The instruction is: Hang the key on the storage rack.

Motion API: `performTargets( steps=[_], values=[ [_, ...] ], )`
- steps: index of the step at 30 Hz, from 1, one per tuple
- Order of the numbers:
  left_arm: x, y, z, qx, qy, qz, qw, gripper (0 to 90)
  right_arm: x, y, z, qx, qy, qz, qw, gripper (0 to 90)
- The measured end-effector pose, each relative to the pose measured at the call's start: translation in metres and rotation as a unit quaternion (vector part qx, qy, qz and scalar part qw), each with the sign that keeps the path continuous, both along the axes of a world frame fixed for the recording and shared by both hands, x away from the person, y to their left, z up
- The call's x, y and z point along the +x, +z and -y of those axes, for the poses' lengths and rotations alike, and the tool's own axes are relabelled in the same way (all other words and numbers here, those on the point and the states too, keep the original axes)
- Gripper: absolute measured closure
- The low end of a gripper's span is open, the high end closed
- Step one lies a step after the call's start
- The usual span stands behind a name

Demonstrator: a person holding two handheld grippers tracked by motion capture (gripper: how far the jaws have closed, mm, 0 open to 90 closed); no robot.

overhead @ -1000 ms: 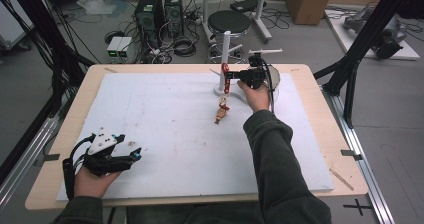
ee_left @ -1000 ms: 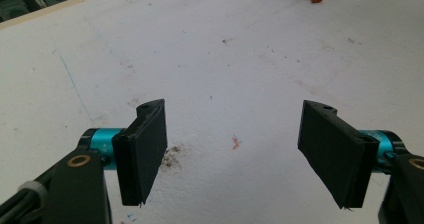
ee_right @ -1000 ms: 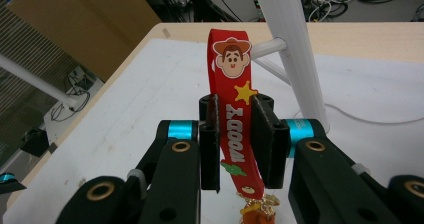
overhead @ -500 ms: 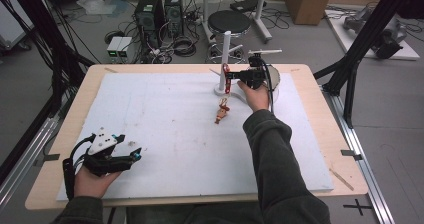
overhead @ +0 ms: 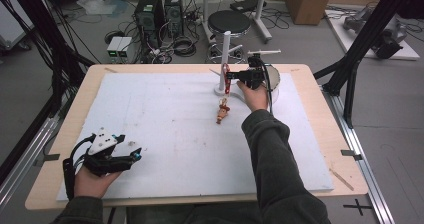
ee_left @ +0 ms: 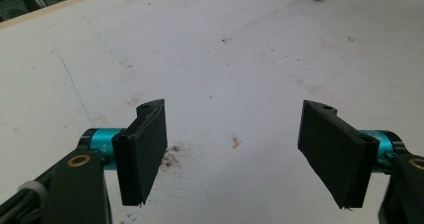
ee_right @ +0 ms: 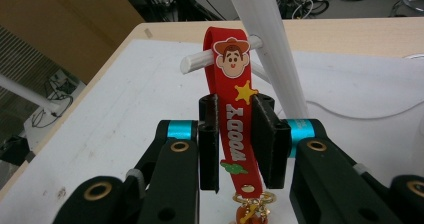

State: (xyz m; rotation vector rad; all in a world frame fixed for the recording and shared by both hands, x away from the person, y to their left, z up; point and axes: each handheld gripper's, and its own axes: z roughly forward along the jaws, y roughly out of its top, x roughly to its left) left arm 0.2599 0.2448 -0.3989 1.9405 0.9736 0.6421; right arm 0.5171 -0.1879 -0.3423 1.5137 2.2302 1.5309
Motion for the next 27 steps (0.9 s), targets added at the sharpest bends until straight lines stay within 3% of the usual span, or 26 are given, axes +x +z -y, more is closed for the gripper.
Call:
performTargets(
  steps=[27],
  values=[
    [0.0002,-0.0001,0.0010,0.001,-0.001,0.000,1.0000,28.0,0.0017,-0.0010,0.0069,-0.008,-0.021,0.000,0.9997,65.5]
  ],
)
